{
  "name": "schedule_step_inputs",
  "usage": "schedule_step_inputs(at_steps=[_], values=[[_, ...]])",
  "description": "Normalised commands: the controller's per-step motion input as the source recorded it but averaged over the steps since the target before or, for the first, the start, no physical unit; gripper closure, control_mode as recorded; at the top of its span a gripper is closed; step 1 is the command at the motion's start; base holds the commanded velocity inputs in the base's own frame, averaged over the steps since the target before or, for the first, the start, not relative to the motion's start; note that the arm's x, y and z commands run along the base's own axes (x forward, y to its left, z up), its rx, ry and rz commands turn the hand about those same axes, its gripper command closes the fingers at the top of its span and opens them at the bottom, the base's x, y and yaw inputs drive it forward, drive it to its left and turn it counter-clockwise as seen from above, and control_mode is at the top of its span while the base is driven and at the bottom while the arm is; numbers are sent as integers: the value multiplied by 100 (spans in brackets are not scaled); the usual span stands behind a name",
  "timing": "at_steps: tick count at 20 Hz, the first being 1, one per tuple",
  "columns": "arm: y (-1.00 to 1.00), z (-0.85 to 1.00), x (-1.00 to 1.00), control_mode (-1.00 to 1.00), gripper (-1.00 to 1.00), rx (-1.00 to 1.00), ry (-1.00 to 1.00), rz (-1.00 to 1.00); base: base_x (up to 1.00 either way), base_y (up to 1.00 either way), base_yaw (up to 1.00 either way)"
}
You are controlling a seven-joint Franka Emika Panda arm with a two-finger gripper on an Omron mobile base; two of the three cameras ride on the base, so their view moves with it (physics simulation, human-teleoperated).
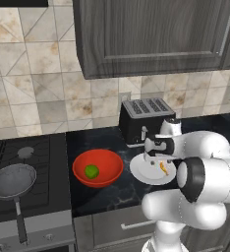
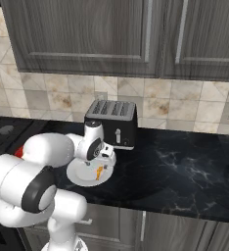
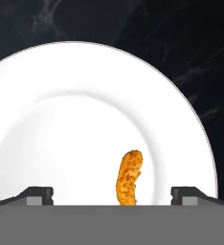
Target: Place the shrimp on the plate and place the lime on the same plate.
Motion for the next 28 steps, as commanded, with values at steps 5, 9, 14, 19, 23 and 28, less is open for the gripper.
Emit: schedule_step_inputs(at_steps=[5,9,14,19,23,28], values=[[29,55,-13,-100,-100,-3,-1,0,0,0,0],[23,49,-22,-100,-100,-1,0,0,0,0,0],[27,25,-23,-100,-100,-1,0,0,0,0,0],[36,21,-30,-100,-100,0,0,0,0,0,0],[50,10,-41,-100,-100,0,0,0,0,0,0],[53,10,-21,-100,-100,5,0,0,0,0,0]])
